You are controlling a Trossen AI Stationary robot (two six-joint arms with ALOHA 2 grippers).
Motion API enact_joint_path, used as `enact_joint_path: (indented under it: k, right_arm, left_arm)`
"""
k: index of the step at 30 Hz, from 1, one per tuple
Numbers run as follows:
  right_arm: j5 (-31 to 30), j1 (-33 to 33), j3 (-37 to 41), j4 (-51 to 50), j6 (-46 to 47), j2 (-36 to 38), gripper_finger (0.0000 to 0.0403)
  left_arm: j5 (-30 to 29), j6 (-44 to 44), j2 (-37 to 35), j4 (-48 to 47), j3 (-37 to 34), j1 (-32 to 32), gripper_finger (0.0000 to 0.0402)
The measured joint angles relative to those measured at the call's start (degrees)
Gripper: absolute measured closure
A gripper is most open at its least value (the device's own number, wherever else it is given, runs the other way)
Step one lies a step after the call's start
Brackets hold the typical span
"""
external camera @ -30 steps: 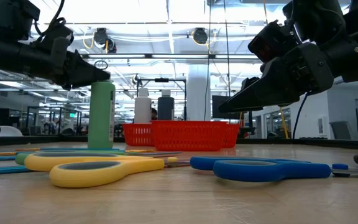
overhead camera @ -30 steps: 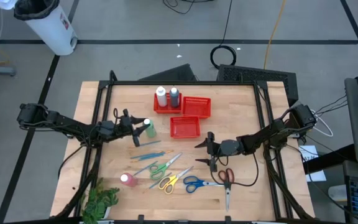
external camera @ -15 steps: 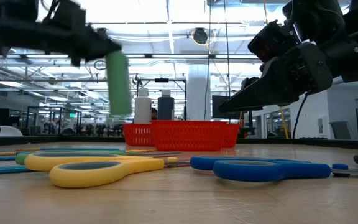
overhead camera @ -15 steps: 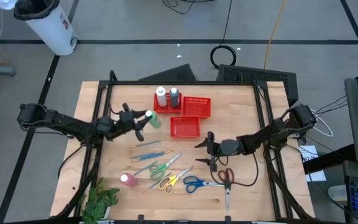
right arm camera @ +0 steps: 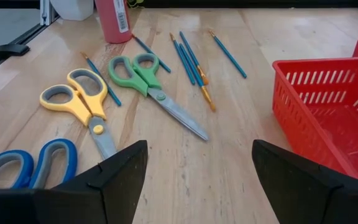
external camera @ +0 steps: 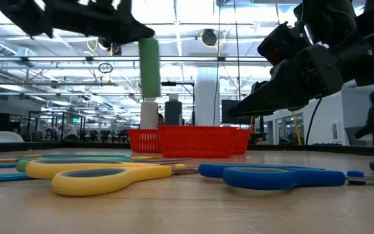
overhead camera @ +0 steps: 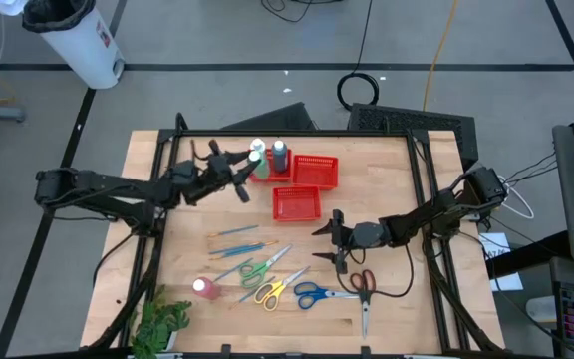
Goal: Pick & Place Paint Supplies
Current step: Put the green paint bottle into the top left red bin
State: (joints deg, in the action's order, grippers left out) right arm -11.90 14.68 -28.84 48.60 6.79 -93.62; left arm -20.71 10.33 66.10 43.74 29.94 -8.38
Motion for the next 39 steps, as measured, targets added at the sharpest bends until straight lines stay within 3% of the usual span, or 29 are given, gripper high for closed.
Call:
enact_joint_path:
  k: [10, 22, 39]
  right_arm:
    - [0.00, 0.02, 0.00, -0.02, 0.00, 0.00, 0.0122]
    - [0.01, 0.02, 0.00, -0.07, 0.00, 0.00, 0.0122]
    - [0.02, 0.02, 0.00, -0.31, 0.00, 0.00, 0.0122]
  left_arm:
    - [4.43, 1.49, 14.98, 10.83, 3.32, -4.52, 0.0284]
    - [6.52, -0.34, 24.71, 13.86, 6.29, -7.25, 0.0284]
    - [6.06, -3.95, 28.23, 16.56, 6.31, -8.44, 0.0284]
